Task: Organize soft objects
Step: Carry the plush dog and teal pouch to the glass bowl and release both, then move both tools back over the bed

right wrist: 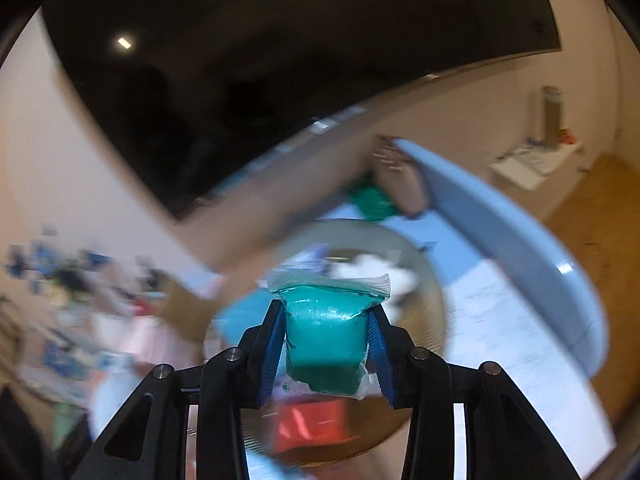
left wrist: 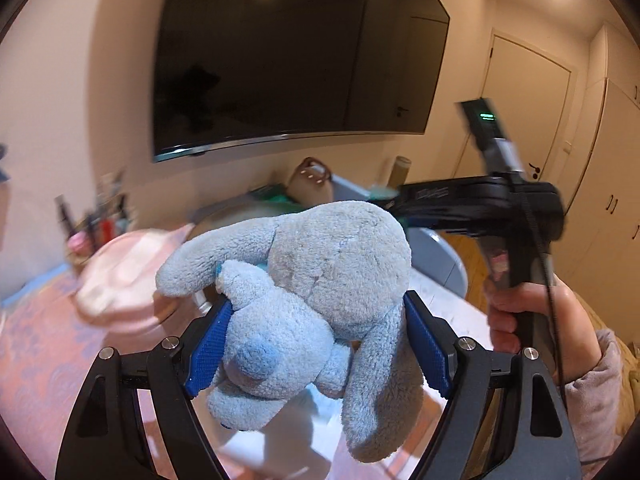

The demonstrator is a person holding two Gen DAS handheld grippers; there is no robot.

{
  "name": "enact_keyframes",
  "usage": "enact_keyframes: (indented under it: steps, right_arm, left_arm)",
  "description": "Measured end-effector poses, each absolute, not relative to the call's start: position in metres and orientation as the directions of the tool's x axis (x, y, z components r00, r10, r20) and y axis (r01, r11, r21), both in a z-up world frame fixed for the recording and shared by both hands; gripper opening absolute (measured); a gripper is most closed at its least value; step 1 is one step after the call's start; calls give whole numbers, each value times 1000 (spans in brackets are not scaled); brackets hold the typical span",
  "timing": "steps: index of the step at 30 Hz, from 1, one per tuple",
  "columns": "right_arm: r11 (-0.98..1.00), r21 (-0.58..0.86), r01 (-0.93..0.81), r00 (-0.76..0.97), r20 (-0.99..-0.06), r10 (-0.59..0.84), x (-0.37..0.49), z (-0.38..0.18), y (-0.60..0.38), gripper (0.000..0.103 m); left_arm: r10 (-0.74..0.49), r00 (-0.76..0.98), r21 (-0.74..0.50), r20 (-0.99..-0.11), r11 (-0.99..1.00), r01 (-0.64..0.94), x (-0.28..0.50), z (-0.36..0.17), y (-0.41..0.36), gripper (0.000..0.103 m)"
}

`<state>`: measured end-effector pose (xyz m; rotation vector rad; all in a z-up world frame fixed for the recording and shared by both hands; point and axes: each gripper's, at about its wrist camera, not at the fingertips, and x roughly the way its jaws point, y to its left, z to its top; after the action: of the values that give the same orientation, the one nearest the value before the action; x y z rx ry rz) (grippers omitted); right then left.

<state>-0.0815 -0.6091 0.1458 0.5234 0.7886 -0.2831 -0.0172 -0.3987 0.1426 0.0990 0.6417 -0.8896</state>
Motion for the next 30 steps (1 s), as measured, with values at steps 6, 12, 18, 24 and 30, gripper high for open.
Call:
enact_keyframes:
  steps: [6,12,18,24,30]
  right_arm:
    - [858,286,426,565,-825,-5,-37,126,-629,84]
    - [847,257,466,553,-831,-52,-41,123,-638,99]
    - [830,276,484,568,-821,-57,-59,129,-632,99]
    - [834,292,468,588,-808,-47,-77,138,-608,100]
    - [866,260,427,580,-814,-42,-91,136,-560,100]
  left_arm:
    - [-705,410,-172,-578,597,784,3,125,-449,87]
    - [-697,366,-157,-616,565,810,9,117,-461,98]
    - [-689,376,-135,-620,566,814,4,121,-451,99]
    - [-674,381,-111,-633,566,817,-5,119,-433,99]
    - [-638,346,-123,-688,572,811,-15,109,-398,99]
